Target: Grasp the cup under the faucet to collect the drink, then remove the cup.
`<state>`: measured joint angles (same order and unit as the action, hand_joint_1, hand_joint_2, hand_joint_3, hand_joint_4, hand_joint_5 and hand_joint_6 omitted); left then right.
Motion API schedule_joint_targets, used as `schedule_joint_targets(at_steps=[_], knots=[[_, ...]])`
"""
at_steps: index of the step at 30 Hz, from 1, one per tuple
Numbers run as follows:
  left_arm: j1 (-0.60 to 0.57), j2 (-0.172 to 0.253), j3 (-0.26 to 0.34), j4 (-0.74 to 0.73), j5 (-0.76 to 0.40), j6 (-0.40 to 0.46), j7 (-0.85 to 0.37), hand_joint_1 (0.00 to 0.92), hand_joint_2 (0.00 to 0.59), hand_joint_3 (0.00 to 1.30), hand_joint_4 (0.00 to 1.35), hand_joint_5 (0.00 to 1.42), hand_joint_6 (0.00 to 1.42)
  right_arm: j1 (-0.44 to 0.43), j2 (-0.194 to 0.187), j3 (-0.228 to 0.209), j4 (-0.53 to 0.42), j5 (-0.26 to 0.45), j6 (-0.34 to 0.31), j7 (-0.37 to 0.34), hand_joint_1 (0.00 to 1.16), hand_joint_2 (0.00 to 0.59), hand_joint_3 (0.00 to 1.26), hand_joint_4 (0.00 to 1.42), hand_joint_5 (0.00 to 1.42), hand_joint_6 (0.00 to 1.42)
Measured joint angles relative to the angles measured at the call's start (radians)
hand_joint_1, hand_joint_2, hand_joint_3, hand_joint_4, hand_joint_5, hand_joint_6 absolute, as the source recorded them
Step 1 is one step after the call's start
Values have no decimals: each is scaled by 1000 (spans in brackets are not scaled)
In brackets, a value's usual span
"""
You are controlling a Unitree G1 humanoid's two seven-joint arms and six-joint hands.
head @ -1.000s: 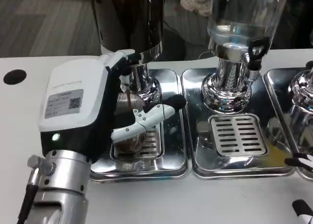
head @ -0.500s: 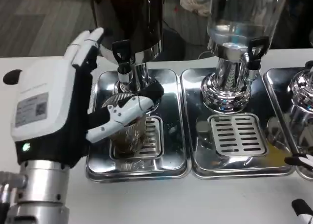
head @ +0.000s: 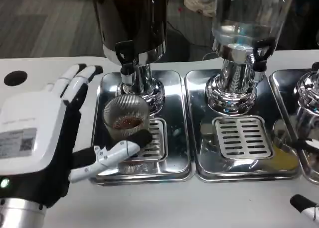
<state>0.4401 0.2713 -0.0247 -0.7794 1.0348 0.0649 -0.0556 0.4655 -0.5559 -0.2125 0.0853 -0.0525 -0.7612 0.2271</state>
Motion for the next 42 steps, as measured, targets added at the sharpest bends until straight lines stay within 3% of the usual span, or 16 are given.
schedule_joint_targets(at_steps=[5, 14, 16, 23, 31, 35, 40, 42], knots=[[127, 27, 58, -9, -7, -67, 13, 0, 23, 218, 123, 237, 570, -42, -1, 24, -55, 43, 117, 55, 579, 153, 190, 119, 109, 43], [289, 27, 148, 19, -55, -163, 84, 0, 23, 218, 123, 235, 576, -166, 12, 146, -131, 12, 275, 126, 580, 152, 171, 109, 108, 61], [321, 25, 163, 24, -69, -188, 101, 0, 23, 218, 123, 235, 579, -192, 31, 187, -134, -14, 302, 134, 580, 152, 170, 109, 108, 61], [402, 14, 174, 56, -83, -241, 144, 0, 22, 218, 123, 235, 585, -243, 77, 268, -171, -75, 358, 139, 588, 146, 168, 109, 118, 64], [469, 0, 179, 93, -83, -283, 199, 0, 23, 211, 123, 235, 571, -307, 129, 326, -214, -110, 440, 139, 593, 136, 142, 89, 109, 64], [499, -5, 182, 108, -83, -307, 225, 0, 25, 209, 123, 235, 566, -362, 158, 355, -217, -134, 512, 139, 601, 129, 119, 75, 108, 64], [524, -8, 186, 126, -83, -331, 245, 0, 28, 209, 123, 235, 564, -448, 196, 386, -197, -166, 571, 136, 606, 127, 114, 65, 97, 64], [544, -10, 189, 129, -83, -348, 253, 0, 28, 209, 123, 235, 564, -502, 218, 399, -143, -193, 603, 124, 609, 125, 112, 65, 97, 64]])
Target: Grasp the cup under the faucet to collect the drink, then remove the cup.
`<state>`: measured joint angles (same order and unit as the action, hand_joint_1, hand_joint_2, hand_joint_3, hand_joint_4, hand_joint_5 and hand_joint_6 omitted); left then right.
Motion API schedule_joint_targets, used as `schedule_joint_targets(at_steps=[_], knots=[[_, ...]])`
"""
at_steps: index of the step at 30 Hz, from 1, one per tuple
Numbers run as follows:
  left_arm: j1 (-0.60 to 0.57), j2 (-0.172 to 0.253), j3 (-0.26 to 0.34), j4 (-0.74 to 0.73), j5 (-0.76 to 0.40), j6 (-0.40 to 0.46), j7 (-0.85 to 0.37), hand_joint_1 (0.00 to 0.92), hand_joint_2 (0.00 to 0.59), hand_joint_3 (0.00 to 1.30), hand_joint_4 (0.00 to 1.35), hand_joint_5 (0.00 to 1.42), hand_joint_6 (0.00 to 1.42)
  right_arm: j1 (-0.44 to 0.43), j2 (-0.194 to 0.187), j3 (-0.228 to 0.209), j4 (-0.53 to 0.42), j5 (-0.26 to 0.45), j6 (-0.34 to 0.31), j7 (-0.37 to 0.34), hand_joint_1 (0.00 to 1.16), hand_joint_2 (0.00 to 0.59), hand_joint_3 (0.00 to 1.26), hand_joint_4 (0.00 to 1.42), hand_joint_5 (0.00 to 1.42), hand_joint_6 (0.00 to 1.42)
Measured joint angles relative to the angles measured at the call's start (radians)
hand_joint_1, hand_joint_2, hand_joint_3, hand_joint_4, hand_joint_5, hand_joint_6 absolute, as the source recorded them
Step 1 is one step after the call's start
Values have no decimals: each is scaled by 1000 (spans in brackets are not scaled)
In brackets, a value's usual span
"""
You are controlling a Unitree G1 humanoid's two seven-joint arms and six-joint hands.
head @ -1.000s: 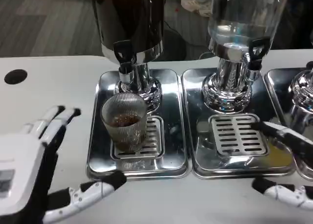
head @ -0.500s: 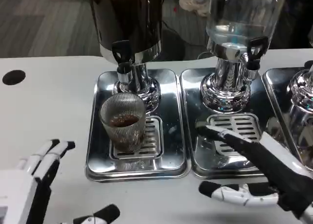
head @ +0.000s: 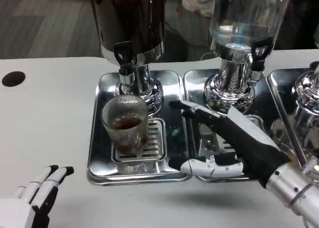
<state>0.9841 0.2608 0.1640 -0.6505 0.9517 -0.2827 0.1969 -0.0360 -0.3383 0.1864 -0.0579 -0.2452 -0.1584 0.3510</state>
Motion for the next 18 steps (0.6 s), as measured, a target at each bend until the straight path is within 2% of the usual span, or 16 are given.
schedule_joint_targets(at_steps=[7, 9, 18], knots=[[43, -5, 14, 18, -4, -26, 15, 0, 30, 209, 123, 235, 563, -67, 52, 30, 94, -41, 21, -37, 626, 105, 98, 70, 97, 64], [58, -7, 20, 28, -5, -39, 26, 0, 37, 215, 123, 235, 562, -89, 76, 37, 129, -64, 33, -75, 627, 105, 98, 73, 97, 64], [91, -22, 24, 44, -6, -67, 54, 0, 49, 230, 131, 235, 562, -157, 144, 59, 168, -109, 87, -150, 638, 97, 88, 68, 94, 26]])
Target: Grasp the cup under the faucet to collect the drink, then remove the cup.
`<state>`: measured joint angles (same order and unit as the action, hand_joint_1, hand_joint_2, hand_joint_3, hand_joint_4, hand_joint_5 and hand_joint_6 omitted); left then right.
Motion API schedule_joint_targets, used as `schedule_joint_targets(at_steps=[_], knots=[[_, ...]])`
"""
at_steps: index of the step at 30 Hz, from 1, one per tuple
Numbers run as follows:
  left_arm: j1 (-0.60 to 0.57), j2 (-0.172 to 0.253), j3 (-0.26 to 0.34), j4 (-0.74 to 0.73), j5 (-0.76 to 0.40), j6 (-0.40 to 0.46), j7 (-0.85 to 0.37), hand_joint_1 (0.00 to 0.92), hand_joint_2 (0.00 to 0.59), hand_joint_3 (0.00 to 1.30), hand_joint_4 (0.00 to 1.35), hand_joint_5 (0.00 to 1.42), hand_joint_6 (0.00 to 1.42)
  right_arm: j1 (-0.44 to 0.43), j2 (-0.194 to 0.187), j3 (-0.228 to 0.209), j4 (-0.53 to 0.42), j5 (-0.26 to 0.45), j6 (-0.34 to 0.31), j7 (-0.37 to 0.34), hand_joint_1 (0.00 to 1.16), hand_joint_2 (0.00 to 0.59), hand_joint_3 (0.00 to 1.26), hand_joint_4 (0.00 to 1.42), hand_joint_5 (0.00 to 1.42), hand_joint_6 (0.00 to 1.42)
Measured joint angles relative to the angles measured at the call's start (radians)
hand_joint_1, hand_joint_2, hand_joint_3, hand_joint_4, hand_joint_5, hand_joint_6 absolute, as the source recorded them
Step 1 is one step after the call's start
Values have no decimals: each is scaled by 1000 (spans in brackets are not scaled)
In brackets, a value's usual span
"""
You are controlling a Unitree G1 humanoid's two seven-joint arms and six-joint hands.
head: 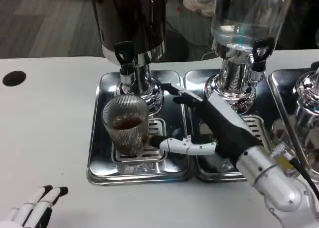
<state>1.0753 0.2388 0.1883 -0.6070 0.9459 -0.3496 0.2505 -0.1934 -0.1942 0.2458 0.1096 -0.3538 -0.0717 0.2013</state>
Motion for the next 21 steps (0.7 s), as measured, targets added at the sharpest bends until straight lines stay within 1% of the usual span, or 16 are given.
schedule_joint_targets(at_steps=[2, 9, 16, 19, 21], knots=[[18, -3, 1, 5, -1, -10, 10, 0, 50, 234, 132, 235, 562, -9, 19, 5, 0, -11, 17, -14, 641, 96, 73, 58, 84, 26], [40, -8, 26, 32, -30, -31, 30, 0, 53, 249, 133, 235, 562, -25, 63, 21, 7, -12, 44, -29, 642, 96, 68, 45, 73, 8], [60, -13, 34, 48, -35, -53, 43, 0, 56, 250, 133, 235, 562, -50, 89, 45, 40, -12, 60, -40, 642, 96, 68, 43, 73, 8], [62, -13, 41, 55, -37, -65, 47, 0, 56, 250, 133, 235, 562, -71, 108, 54, 66, -13, 63, -56, 644, 96, 68, 39, 72, 8], [63, -13, 46, 61, -38, -69, 48, 0, 56, 250, 135, 235, 562, -82, 113, 58, 85, -15, 63, -66, 648, 95, 68, 37, 72, 8]])
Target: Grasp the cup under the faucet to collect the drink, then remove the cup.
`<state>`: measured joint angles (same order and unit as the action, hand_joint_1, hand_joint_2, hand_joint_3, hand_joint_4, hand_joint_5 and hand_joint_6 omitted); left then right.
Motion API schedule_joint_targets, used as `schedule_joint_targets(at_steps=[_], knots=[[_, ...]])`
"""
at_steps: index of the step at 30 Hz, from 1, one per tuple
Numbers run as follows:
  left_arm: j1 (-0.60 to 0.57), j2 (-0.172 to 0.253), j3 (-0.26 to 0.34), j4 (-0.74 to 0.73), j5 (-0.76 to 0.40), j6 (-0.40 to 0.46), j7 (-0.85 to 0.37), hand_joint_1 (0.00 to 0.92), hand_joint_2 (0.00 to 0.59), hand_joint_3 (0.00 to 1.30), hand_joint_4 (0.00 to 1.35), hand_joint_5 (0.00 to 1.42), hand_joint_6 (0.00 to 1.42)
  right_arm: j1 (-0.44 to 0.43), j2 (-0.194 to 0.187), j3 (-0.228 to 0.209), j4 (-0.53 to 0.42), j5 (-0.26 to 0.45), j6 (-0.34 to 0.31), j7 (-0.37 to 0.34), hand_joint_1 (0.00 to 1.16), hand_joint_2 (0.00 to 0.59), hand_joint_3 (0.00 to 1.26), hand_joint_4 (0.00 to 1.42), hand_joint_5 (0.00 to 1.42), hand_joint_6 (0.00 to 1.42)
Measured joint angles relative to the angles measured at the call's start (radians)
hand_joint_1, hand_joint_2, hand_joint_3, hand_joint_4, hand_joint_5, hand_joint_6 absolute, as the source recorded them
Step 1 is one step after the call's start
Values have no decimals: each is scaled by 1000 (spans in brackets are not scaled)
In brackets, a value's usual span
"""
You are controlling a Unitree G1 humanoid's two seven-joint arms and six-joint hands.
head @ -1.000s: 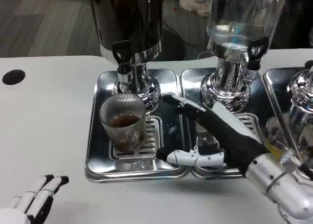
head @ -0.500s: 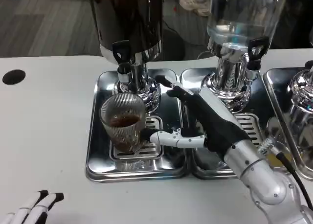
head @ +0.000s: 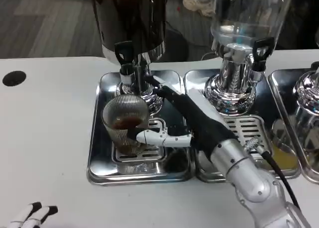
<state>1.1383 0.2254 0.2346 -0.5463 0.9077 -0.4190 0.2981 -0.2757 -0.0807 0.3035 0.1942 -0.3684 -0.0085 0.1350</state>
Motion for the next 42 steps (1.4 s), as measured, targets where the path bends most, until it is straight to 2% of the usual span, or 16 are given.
schedule_joint_targets(at_steps=[3, 9, 13, 15, 25, 42], knots=[[1, 0, 6, 6, -2, -5, 0, 0, 57, 250, 139, 235, 562, -4, 6, 8, 21, 0, 0, -12, 660, 85, 68, 34, 72, 8], [2, 0, 18, 17, -6, -13, 0, 0, 58, 253, 142, 235, 562, -23, 40, 35, 94, 0, -3, -40, 664, 84, 60, 26, 64, 8], [3, 0, 22, 23, -15, -14, 0, 0, 64, 260, 152, 239, 562, -33, 52, 38, 125, 2, -14, -54, 665, 84, 50, 16, 61, 8], [3, 1, 23, 32, -31, -14, 0, 0, 64, 261, 153, 241, 562, -36, 70, 38, 149, 3, -25, -71, 670, 79, 47, 4, 50, 0], [3, 6, 25, 51, -37, -14, -5, 0, 69, 270, 154, 246, 562, -55, 107, 49, 187, 2, -36, -105, 667, 83, 36, 27, 59, 0], [2, 13, 32, 69, -56, -11, -30, 0, 71, 284, 175, 265, 562, -60, 119, 58, 229, 0, -39, -165, 665, 87, 61, 76, 107, 23]])
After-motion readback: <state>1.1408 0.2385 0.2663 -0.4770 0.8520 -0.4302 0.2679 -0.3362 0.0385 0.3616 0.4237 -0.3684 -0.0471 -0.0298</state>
